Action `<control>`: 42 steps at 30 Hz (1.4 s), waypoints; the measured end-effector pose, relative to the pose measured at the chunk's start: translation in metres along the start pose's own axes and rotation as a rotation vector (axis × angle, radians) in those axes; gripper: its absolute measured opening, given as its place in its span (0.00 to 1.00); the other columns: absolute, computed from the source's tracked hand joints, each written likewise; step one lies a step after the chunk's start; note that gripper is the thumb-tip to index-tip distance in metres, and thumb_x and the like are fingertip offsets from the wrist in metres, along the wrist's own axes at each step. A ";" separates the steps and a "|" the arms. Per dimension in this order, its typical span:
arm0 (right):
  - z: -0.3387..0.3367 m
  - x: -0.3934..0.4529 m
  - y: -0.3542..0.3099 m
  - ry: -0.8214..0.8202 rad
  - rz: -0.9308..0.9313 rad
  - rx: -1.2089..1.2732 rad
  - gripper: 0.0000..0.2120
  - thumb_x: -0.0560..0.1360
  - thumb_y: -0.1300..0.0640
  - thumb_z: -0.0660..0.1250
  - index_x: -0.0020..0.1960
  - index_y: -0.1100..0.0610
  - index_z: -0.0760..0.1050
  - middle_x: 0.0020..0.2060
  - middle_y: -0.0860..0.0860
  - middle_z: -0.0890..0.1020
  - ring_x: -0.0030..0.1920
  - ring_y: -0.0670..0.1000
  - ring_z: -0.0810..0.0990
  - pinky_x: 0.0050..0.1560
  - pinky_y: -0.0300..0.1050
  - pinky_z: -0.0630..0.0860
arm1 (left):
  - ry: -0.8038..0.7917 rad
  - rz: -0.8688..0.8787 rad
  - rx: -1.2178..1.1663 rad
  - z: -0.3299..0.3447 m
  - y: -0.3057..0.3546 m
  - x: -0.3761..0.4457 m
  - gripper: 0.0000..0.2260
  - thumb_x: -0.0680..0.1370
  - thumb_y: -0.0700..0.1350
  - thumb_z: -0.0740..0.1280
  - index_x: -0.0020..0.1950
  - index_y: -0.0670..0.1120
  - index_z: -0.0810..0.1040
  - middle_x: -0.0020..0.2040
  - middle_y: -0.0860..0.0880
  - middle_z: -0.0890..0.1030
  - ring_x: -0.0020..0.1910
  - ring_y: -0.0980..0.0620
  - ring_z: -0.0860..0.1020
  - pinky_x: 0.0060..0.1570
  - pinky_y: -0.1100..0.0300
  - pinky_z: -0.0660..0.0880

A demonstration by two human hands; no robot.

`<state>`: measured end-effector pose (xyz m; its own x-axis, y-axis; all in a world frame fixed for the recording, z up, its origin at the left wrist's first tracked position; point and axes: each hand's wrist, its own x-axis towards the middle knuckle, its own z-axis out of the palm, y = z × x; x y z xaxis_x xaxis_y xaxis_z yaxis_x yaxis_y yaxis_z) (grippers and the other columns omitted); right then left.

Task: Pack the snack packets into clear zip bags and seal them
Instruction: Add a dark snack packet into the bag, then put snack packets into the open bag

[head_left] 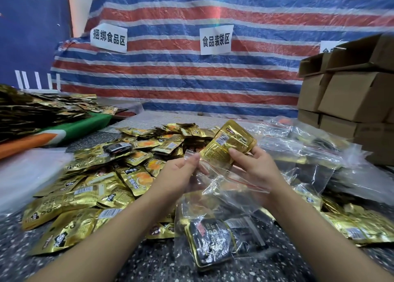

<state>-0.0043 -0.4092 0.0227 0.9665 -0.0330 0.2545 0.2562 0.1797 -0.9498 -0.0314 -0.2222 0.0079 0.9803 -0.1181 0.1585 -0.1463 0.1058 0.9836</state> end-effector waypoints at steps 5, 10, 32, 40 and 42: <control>0.004 -0.001 -0.004 -0.023 -0.005 -0.070 0.23 0.62 0.59 0.74 0.56 0.58 0.75 0.50 0.59 0.85 0.52 0.59 0.84 0.57 0.55 0.79 | -0.014 0.014 -0.073 -0.001 -0.001 -0.001 0.18 0.81 0.49 0.61 0.42 0.38 0.81 0.41 0.45 0.86 0.34 0.50 0.83 0.35 0.63 0.79; 0.003 -0.004 -0.009 -0.046 0.105 0.080 0.11 0.75 0.66 0.69 0.57 0.66 0.75 0.50 0.62 0.84 0.45 0.57 0.86 0.44 0.50 0.83 | -0.039 0.026 -0.135 0.003 0.001 -0.003 0.17 0.73 0.54 0.65 0.38 0.40 0.82 0.42 0.41 0.85 0.36 0.48 0.83 0.36 0.61 0.80; -0.011 -0.014 -0.042 0.055 -0.249 0.255 0.12 0.75 0.57 0.68 0.57 0.59 0.75 0.50 0.54 0.86 0.52 0.55 0.85 0.46 0.50 0.83 | 0.050 0.065 -0.024 0.000 0.005 -0.004 0.14 0.77 0.51 0.67 0.42 0.42 0.86 0.44 0.44 0.86 0.33 0.50 0.83 0.32 0.62 0.79; -0.015 -0.015 -0.030 -0.083 -0.287 -0.126 0.16 0.71 0.54 0.70 0.56 0.61 0.78 0.48 0.56 0.86 0.51 0.57 0.85 0.52 0.55 0.82 | 0.072 0.051 -0.030 -0.002 0.004 -0.002 0.16 0.79 0.51 0.65 0.40 0.43 0.85 0.44 0.44 0.86 0.37 0.45 0.85 0.33 0.59 0.80; -0.019 -0.015 -0.032 -0.150 -0.299 -0.145 0.18 0.71 0.54 0.69 0.58 0.60 0.78 0.50 0.55 0.86 0.52 0.55 0.85 0.51 0.50 0.81 | 0.068 0.050 -0.042 -0.003 0.004 -0.002 0.17 0.80 0.52 0.64 0.41 0.42 0.84 0.45 0.44 0.86 0.37 0.45 0.84 0.33 0.60 0.79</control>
<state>-0.0267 -0.4329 0.0459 0.8381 0.0838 0.5390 0.5373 0.0428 -0.8423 -0.0333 -0.2188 0.0117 0.9789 -0.0450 0.1994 -0.1906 0.1513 0.9699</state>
